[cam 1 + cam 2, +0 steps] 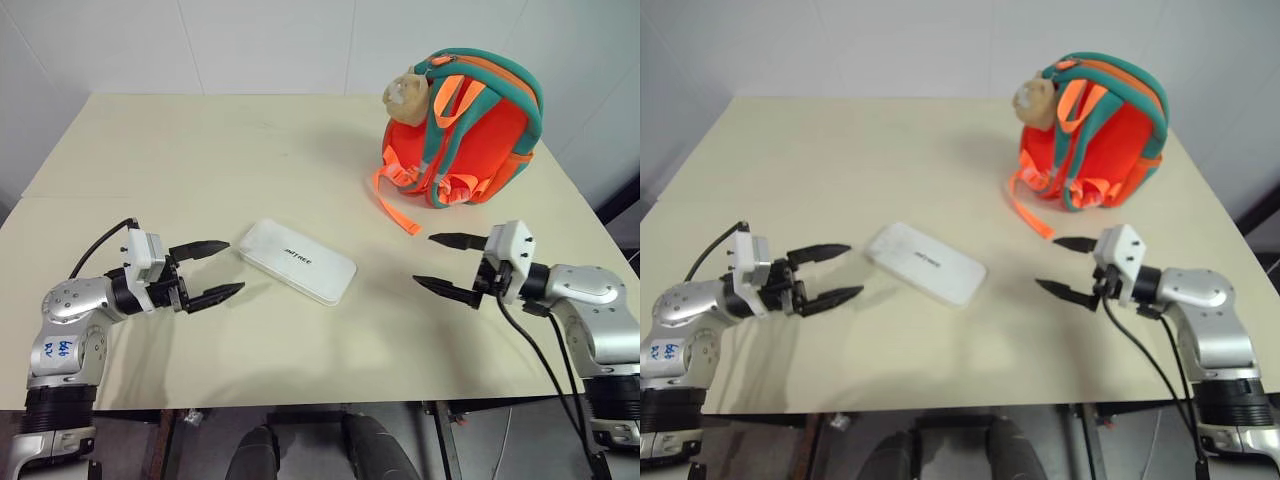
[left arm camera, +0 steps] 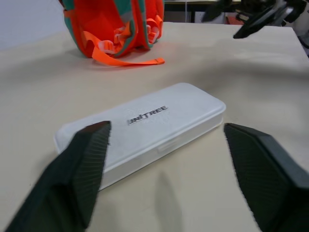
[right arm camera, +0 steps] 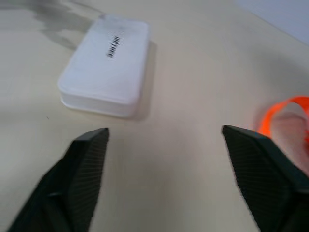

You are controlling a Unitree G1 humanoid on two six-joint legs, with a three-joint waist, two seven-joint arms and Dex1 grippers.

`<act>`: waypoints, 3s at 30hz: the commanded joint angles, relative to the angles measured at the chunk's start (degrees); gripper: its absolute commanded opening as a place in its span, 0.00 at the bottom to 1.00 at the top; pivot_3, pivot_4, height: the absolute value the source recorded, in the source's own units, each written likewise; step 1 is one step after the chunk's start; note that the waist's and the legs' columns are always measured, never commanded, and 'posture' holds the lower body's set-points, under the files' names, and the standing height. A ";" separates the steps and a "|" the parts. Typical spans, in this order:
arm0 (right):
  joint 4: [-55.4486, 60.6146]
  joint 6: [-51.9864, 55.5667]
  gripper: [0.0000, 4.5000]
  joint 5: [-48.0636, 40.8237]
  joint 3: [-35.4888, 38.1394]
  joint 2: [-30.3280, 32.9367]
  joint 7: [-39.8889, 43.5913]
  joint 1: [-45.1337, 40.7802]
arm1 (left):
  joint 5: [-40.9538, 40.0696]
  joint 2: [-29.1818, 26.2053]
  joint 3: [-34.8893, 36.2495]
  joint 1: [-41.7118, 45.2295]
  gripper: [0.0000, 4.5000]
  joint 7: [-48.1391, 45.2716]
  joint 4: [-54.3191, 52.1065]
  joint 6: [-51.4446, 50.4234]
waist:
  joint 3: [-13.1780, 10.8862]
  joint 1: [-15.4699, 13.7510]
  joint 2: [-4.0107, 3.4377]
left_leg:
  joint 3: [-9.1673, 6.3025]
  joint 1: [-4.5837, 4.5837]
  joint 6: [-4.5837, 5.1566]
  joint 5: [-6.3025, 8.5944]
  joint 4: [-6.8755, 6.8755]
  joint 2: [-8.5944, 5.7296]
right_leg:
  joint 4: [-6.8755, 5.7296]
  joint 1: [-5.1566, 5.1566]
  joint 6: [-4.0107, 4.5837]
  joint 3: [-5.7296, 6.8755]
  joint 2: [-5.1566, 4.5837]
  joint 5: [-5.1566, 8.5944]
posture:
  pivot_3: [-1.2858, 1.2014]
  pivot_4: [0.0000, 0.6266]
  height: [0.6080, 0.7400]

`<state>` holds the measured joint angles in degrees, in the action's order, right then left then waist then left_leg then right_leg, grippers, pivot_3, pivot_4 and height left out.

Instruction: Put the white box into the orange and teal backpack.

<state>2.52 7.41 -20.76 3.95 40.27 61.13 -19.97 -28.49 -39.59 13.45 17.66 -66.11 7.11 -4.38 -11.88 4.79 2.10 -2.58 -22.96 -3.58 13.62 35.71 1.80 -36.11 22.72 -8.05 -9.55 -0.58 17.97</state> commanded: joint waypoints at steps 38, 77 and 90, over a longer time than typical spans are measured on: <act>4.39 10.60 0.00 12.23 -14.39 -15.17 -18.39 -0.79 | 12.13 9.70 -6.46 13.18 0.01 5.08 25.87 13.95 | 0.01 0.00 0.02 | -0.15 -0.13 -0.01 -0.01 0.36 -0.04 | -0.56 0.14 -0.01 0.13 0.04 0.00 | 0.52 0.24 1.00; 5.68 15.66 0.00 11.80 -15.50 -16.73 -17.87 -1.91 | 17.64 12.94 -5.44 23.77 0.01 15.17 40.75 22.56 | 0.01 -0.09 0.03 | -0.20 -0.21 -0.02 -0.02 0.34 -0.06 | -0.44 0.15 -0.02 0.21 0.03 -0.01 | 0.52 0.24 1.00; 0.22 11.28 0.00 8.28 -7.47 -4.41 -7.43 -1.49 | 9.53 10.88 -5.97 6.77 0.01 6.61 14.38 6.53 | 0.01 -0.18 0.03 | -0.21 -0.20 -0.02 -0.02 0.32 -0.04 | -0.42 0.14 -0.01 0.20 0.00 0.00 | 0.52 0.24 1.00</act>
<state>3.17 20.49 -11.52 -5.40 34.55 52.17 -21.15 -17.40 -28.15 7.42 24.64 -59.50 25.25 3.14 -11.87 4.62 2.13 -2.80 -23.16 -3.59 13.60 36.05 1.76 -36.53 22.86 -8.06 -9.34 -0.57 17.96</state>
